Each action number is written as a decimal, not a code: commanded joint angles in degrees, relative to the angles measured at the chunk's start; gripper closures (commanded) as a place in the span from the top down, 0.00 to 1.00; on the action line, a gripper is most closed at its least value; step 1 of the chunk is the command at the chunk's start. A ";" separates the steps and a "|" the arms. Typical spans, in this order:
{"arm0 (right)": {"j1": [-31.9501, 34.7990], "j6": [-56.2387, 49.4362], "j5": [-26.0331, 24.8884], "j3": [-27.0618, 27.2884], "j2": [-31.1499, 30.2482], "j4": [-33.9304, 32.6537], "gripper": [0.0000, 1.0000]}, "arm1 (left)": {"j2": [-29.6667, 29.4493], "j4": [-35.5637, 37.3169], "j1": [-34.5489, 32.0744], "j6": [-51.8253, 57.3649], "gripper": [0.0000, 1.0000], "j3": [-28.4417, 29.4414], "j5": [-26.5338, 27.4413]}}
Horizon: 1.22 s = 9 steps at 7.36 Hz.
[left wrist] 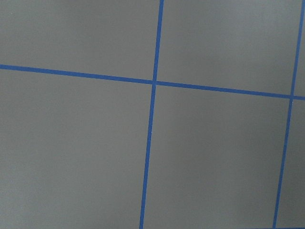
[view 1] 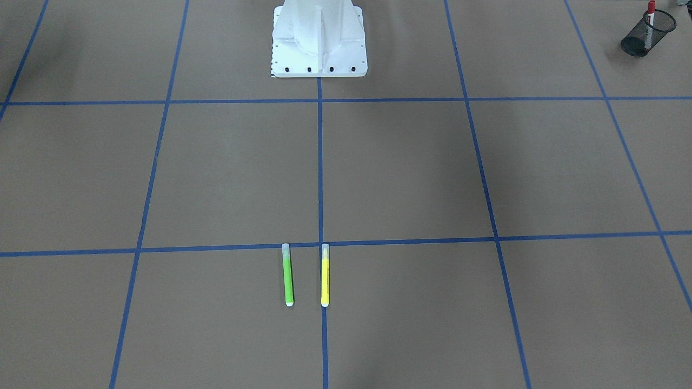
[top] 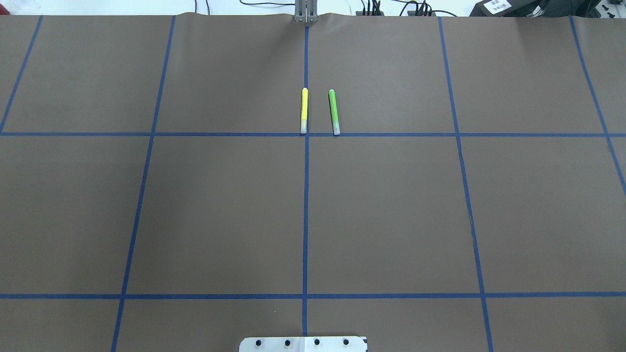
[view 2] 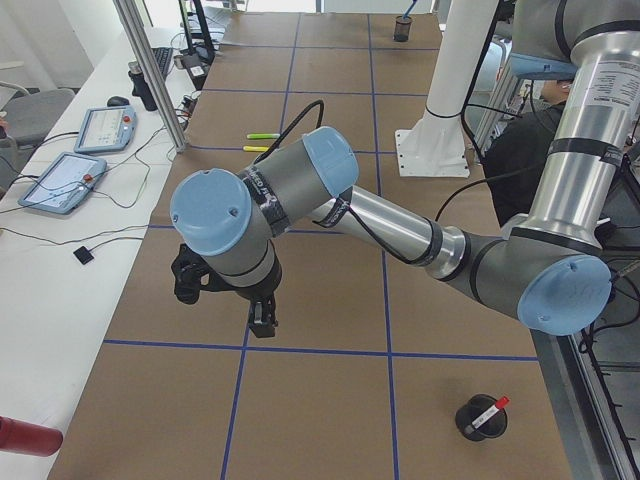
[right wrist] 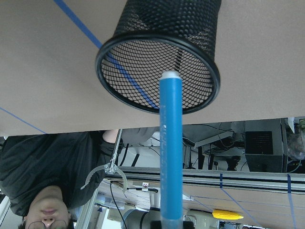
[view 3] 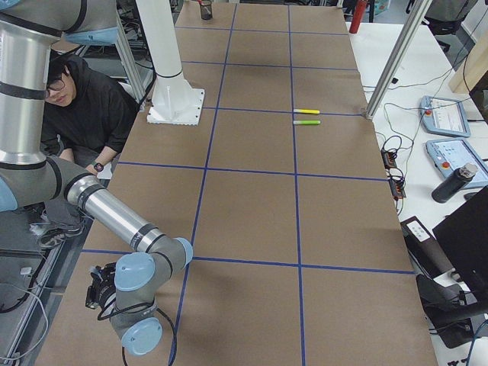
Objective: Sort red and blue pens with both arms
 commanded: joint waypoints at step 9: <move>-0.03 15.17 1.47 1.04 14.77 10.65 1.00 | 1.48 -10.19 0.35 -0.36 1.00 2.98 0.00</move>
